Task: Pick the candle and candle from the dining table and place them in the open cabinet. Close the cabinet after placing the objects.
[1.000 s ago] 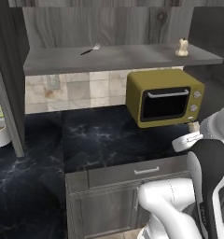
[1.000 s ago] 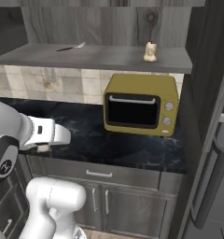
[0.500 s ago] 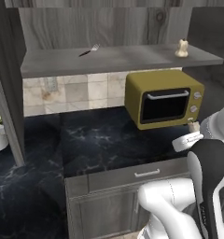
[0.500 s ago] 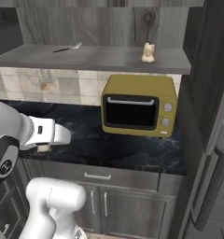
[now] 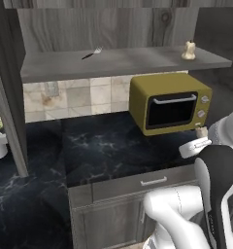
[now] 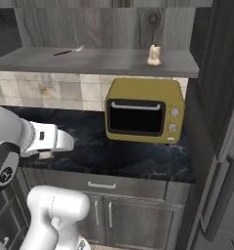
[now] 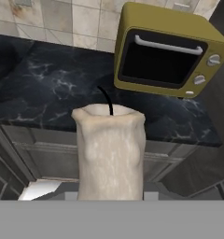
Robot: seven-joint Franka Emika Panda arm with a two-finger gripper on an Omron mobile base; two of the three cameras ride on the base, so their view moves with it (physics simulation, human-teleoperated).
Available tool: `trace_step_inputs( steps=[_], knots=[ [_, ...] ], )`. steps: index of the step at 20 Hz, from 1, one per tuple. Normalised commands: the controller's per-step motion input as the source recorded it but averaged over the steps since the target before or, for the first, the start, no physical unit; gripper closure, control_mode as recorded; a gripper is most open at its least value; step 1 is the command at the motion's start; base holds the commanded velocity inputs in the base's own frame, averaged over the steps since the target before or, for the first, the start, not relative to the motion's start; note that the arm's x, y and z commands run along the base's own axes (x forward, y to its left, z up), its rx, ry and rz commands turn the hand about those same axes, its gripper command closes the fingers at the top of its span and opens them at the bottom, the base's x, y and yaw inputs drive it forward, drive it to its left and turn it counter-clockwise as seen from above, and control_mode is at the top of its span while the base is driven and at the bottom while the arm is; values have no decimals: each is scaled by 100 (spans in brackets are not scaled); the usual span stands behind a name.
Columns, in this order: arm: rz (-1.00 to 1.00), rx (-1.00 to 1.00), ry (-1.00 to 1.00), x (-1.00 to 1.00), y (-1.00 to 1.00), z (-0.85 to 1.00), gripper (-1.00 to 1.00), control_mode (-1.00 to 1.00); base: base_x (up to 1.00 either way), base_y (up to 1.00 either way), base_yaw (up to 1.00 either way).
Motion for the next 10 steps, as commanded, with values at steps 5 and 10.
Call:
trace_step_inputs(
  steps=[5, 10],
  knots=[
    [0, 0, 0, 0, 0, 0, 100, 100, 21, 26, -4],
    [-1, -2, 2, 5, 8, 0, 100, -100, 11, 14, -2]
  ],
)
